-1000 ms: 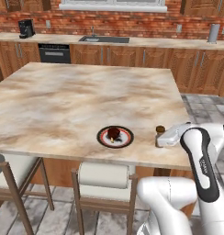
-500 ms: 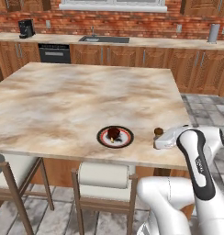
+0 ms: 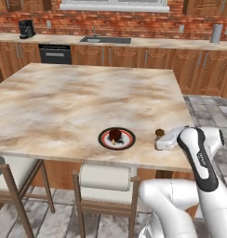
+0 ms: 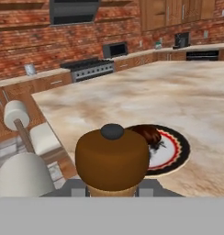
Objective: Retrieve the shaker from the cabinet and place it next the steak on a plate on the dining table.
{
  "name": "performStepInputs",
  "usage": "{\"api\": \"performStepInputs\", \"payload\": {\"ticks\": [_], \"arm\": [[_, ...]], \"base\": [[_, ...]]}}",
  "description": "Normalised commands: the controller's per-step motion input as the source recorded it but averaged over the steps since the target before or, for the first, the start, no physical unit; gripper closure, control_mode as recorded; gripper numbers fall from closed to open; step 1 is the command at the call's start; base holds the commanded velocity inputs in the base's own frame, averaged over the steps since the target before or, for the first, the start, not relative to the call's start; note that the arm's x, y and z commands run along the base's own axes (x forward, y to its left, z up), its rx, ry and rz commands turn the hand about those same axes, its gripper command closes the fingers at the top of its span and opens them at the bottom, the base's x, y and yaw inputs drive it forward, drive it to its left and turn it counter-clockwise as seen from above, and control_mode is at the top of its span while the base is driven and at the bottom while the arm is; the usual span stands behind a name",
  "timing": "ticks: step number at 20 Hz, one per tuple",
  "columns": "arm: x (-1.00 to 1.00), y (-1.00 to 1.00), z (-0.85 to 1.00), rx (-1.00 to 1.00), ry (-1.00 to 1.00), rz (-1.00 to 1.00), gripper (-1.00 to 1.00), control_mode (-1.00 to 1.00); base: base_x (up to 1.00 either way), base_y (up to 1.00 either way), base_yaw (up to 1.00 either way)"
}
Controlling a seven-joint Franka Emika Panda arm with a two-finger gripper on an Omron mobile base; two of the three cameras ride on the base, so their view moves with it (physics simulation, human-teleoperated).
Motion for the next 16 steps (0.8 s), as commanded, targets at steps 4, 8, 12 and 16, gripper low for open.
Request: {"api": "performStepInputs", "payload": {"ticks": [4, 8, 12, 16], "arm": [[0.21, 0.0, -0.16, 0.01, 0.0, 0.0, 1.0, -1.0], [0.16, 0.0, -0.08, 0.0, -0.06, 0.04, 1.0, -1.0], [0.05, 0.0, -0.12, 0.0, -0.09, 0.11, 1.0, -1.0], [0.12, 0.0, -0.12, 0.0, -0.05, 0.09, 1.0, -1.0]], "base": [[0.0, 0.0, 0.0], [0.0, 0.0, 0.0], [0.0, 0.0, 0.0], [0.0, 0.0, 0.0]]}}
